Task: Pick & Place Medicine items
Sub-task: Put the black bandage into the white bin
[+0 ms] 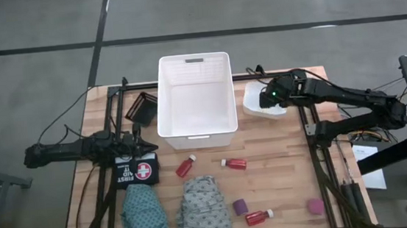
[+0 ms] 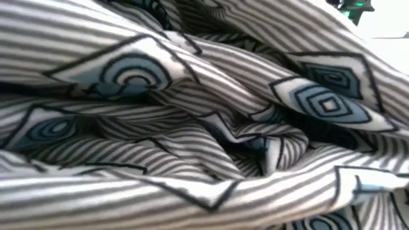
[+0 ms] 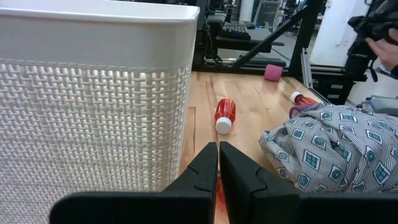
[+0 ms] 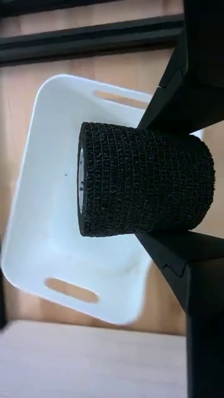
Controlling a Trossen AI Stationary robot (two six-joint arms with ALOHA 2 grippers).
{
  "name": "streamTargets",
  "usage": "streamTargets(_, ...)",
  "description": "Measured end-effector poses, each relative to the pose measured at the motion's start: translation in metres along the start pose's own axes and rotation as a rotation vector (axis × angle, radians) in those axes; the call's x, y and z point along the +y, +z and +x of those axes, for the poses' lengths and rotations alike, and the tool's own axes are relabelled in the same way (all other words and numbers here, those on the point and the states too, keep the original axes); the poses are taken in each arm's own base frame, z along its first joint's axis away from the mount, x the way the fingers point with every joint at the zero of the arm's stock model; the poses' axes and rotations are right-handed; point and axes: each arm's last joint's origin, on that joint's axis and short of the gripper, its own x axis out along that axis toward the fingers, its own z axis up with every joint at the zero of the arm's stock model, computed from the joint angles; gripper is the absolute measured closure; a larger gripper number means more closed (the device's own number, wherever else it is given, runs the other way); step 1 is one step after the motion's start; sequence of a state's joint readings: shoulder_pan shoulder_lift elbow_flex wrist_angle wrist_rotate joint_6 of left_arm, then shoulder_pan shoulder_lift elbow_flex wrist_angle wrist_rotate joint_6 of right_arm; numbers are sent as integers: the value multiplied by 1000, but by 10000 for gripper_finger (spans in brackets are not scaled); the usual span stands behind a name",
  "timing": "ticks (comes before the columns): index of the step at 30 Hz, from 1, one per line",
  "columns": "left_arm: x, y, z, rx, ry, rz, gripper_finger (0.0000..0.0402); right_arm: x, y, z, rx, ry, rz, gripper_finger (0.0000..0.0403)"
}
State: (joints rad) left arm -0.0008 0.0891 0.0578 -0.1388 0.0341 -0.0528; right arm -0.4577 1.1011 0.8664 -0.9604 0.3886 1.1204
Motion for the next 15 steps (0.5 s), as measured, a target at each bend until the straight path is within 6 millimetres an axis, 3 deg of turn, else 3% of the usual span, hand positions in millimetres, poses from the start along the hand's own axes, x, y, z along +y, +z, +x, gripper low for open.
streamTargets(15, 0, 0, 0, 0, 0, 0, 381, -18, -1, 44, 62, 34, 146, 174)
